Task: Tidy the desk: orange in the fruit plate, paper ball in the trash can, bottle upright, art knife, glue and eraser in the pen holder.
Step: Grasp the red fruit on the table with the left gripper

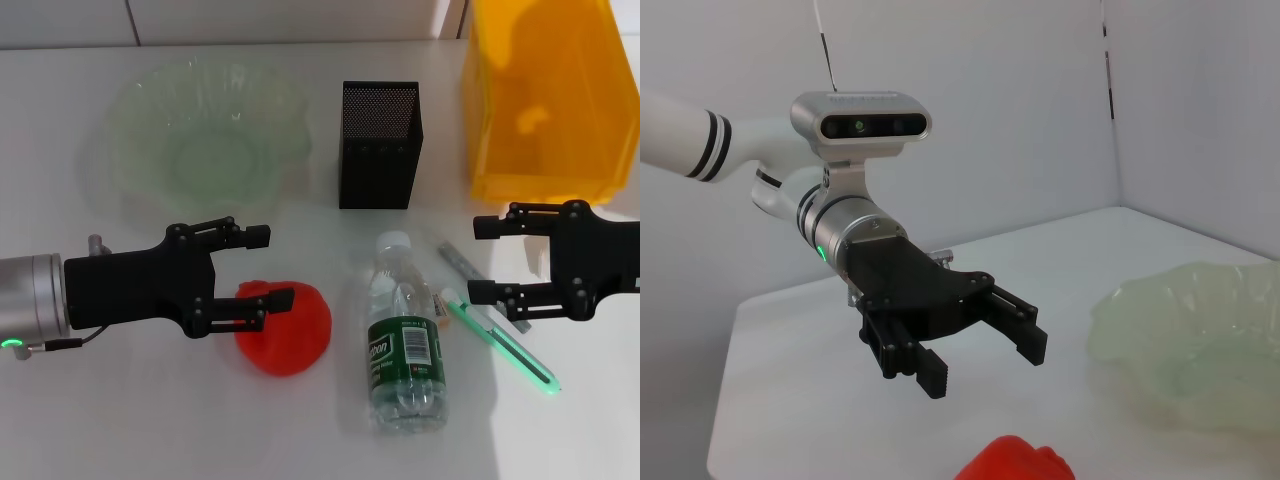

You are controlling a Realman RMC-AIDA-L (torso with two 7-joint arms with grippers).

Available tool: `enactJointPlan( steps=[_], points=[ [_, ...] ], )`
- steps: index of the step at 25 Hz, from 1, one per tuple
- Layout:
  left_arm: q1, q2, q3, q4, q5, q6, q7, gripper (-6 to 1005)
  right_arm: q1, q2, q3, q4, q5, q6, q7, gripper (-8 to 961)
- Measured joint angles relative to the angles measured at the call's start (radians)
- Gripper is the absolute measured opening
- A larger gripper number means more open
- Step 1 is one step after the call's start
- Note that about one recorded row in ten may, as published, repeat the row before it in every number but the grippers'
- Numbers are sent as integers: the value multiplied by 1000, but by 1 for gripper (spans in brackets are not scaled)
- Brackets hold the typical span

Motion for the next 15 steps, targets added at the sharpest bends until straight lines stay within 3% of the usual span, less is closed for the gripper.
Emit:
enactJointPlan(
  steps=[15],
  points=[
    [41,-1,-5,-1,-5,1,8,798,-12,4,0,2,-2,17,-1,759]
  ],
)
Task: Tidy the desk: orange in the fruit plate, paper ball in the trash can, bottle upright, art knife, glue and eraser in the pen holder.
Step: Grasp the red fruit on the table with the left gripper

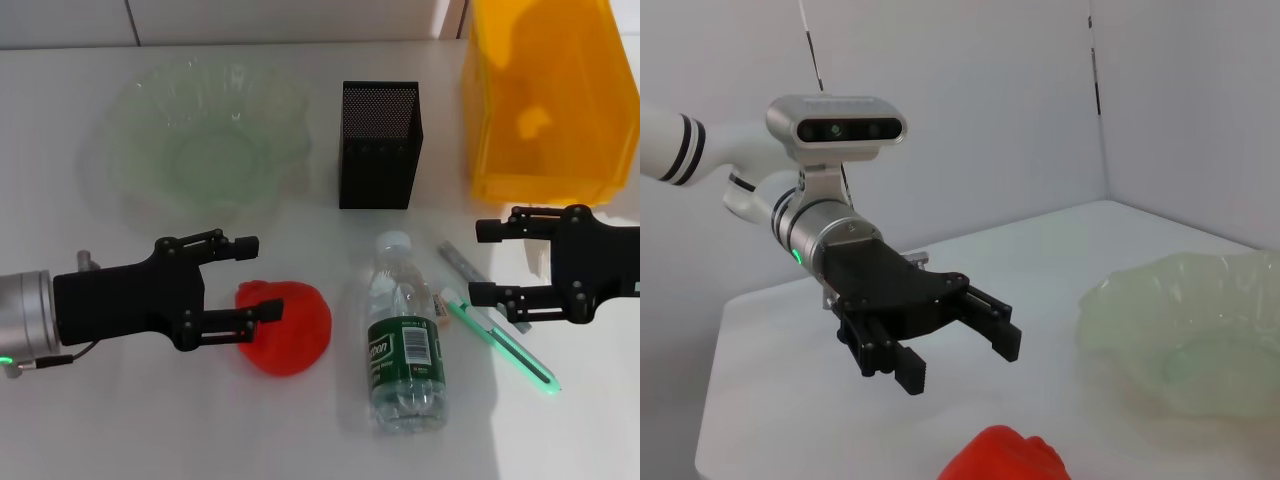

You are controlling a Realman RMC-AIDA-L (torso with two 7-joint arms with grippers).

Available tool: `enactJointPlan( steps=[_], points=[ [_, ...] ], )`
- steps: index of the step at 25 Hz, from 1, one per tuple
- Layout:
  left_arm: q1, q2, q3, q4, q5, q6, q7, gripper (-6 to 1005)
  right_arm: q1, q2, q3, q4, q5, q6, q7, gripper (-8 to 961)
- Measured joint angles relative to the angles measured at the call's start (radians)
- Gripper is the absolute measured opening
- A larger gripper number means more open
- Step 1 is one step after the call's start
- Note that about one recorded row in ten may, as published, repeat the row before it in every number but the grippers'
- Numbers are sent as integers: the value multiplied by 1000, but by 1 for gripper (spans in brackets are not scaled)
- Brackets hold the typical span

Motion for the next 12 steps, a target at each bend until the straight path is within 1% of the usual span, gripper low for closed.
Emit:
enactJointPlan(
  steps=[5,10,12],
  points=[
    [8,-1,0,-8,0,-11,4,789,0,1,0,-1,0,1,0,759],
    [-36,-1,12,-123,25,-91,41,780,6,1,0,-1,0,4,0,759],
    [-39,-2,25,-132,32,-108,42,777,7,1,0,-1,0,5,0,759]
  ],
)
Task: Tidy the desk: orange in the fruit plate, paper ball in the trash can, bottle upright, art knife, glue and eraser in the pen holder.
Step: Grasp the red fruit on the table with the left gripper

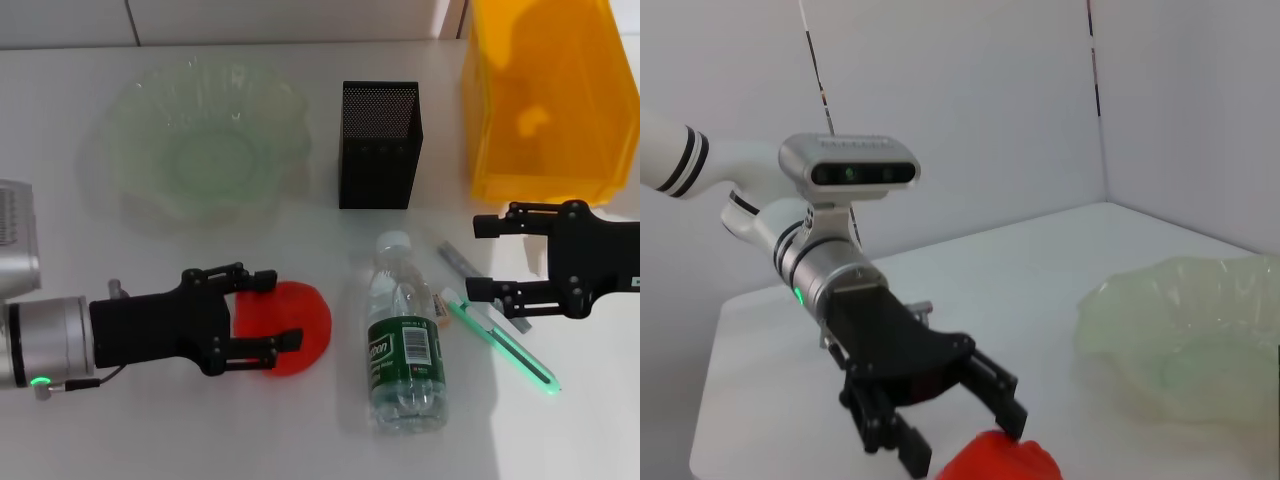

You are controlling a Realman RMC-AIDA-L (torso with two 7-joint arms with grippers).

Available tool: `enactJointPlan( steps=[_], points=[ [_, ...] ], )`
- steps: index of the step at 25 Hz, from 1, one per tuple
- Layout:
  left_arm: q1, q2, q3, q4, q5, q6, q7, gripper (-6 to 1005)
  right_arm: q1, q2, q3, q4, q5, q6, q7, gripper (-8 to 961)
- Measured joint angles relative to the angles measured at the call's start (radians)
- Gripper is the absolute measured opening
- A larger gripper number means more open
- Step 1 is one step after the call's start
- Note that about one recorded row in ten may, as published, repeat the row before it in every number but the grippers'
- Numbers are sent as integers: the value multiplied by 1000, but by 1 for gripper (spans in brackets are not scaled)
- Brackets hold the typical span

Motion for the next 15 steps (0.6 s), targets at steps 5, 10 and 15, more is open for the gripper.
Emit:
enactJointPlan(
  steps=[5,10,15],
  points=[
    [-4,-1,78,-6,3,-60,15,768,4,0,0,0,0,12,0,760],
    [-1,-2,96,-3,-8,-111,53,542,6,0,0,0,0,14,0,760],
    [8,-4,89,-3,-53,-116,85,444,-1,3,1,0,3,14,1,760]
  ],
)
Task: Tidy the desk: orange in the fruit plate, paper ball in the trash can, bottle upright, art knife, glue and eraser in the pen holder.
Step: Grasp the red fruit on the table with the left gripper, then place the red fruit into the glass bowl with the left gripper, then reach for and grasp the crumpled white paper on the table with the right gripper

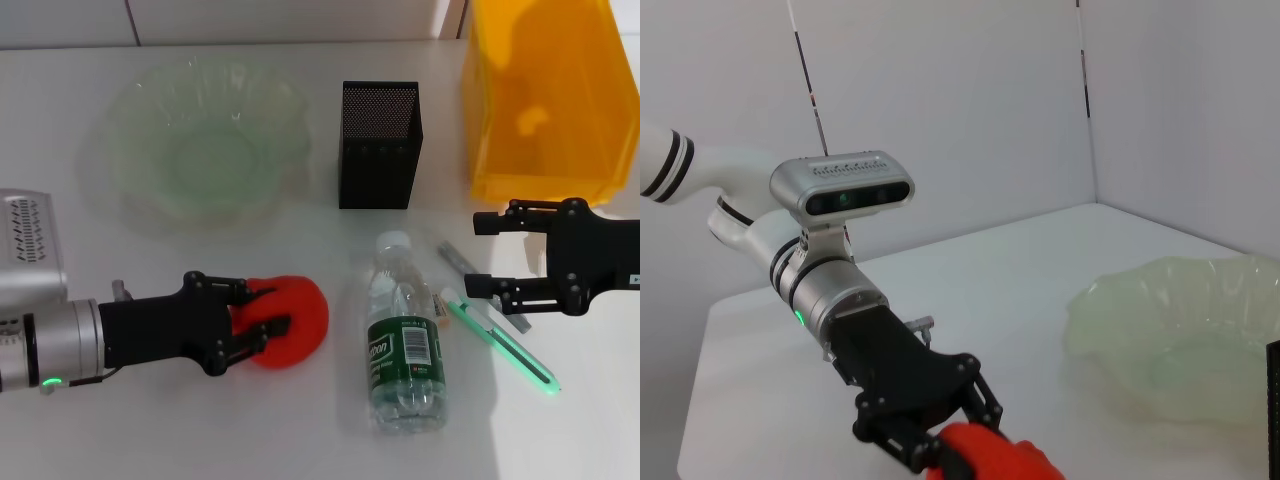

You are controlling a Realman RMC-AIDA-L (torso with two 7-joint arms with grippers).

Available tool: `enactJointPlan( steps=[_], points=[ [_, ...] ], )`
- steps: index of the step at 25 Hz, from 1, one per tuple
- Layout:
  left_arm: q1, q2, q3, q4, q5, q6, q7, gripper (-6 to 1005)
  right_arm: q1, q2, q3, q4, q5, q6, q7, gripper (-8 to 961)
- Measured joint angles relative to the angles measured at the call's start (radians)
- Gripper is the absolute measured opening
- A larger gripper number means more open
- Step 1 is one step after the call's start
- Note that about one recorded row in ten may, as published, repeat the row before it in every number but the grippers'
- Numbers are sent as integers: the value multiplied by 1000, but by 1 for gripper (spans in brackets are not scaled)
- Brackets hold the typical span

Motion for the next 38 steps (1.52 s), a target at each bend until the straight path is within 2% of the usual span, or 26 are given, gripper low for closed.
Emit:
enactJointPlan(
  steps=[5,7,8,10,12,13,14,16,18,23,25,30,34,37,38],
  points=[
    [7,5,-3,40,-36,29,-1,345,-8,3,9,-1,6,-1,0,760],
    [20,6,-10,93,-68,71,-4,298,-10,5,14,-1,6,-2,0,760],
    [37,7,-33,155,-136,104,-7,271,-12,5,20,-2,7,-3,0,760],
    [41,8,-50,177,-170,106,-10,216,-12,5,23,-2,7,-3,0,760],
    [38,9,-103,200,-224,64,-20,181,-12,6,26,-2,7,-6,0,760],
    [19,10,-157,199,-247,-9,-29,174,-11,7,26,-2,7,-8,0,760],
    [19,10,-157,199,-247,-9,-29,166,-11,7,26,-2,7,-8,0,760],
    [-2,10,-188,189,-254,-88,-32,151,-11,9,26,-2,7,-9,-2,760],
    [-41,7,-213,148,-257,-234,-31,138,-10,13,26,-8,7,-10,-2,760],
    [-77,5,-215,85,-258,-346,-13,110,-11,17,35,-20,8,-12,13,759],
    [-80,3,-214,80,-259,-348,-9,99,-11,19,40,-24,8,-12,21,759],
    [-88,2,-213,71,-259,-339,-11,227,-12,23,51,-54,8,-15,62,760],
    [-80,4,-213,77,-260,-267,-28,416,-14,30,70,-102,9,-18,141,760],
    [-54,13,-211,85,-241,-91,-44,544,-17,33,78,-215,6,-26,299,760],
    [-48,15,-208,89,-225,-47,-43,585,-14,30,73,-340,-24,-27,460,760]
  ],
)
